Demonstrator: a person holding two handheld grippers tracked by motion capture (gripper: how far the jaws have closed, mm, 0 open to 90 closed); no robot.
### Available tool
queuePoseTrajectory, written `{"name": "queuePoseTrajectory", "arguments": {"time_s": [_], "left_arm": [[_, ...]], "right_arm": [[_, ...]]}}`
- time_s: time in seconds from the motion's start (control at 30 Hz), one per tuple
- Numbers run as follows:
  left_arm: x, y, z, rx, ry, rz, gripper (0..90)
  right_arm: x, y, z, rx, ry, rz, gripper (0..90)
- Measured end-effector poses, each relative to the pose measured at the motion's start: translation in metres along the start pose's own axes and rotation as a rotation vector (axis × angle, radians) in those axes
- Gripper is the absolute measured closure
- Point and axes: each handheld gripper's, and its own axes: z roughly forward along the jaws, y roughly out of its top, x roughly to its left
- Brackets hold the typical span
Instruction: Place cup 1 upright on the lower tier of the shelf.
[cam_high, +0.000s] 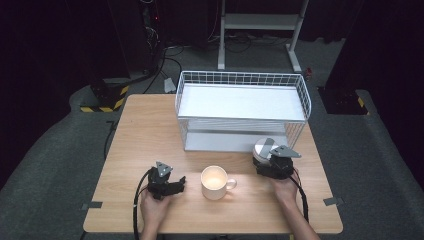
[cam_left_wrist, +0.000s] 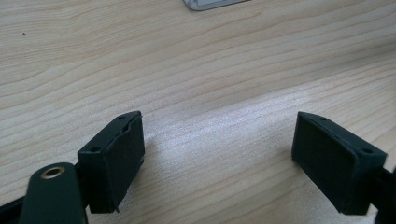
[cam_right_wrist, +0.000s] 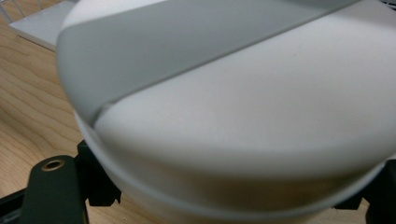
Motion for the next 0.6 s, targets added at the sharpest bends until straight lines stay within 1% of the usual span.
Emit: {"name": "queuePoseTrajectory", "arguments": {"time_s": [0.13, 0.27, 0.37, 0.6], "left_arm": [[0.0, 0.0, 0.0, 0.0, 0.0, 0.0, 17.7], [0.0, 0.0, 0.0, 0.0, 0.0, 0.0, 17.6], [0.0, 0.0, 0.0, 0.0, 0.0, 0.0, 17.7], [0.0, 0.0, 0.0, 0.0, 0.0, 0.0, 17.7]], "right_arm": [[-0.0002, 0.0, 0.0, -0.002, 0.003, -0.008, 18.7], [-0.0009, 0.0002, -0.0006, -0.001, 0.001, -0.006, 18.7], [-0.0015, 0.0005, -0.0018, -0.006, 0.005, 0.005, 18.8], [-0.0021, 0.003, -0.0031, -0.01, 0.005, -0.007, 18.8]]}}
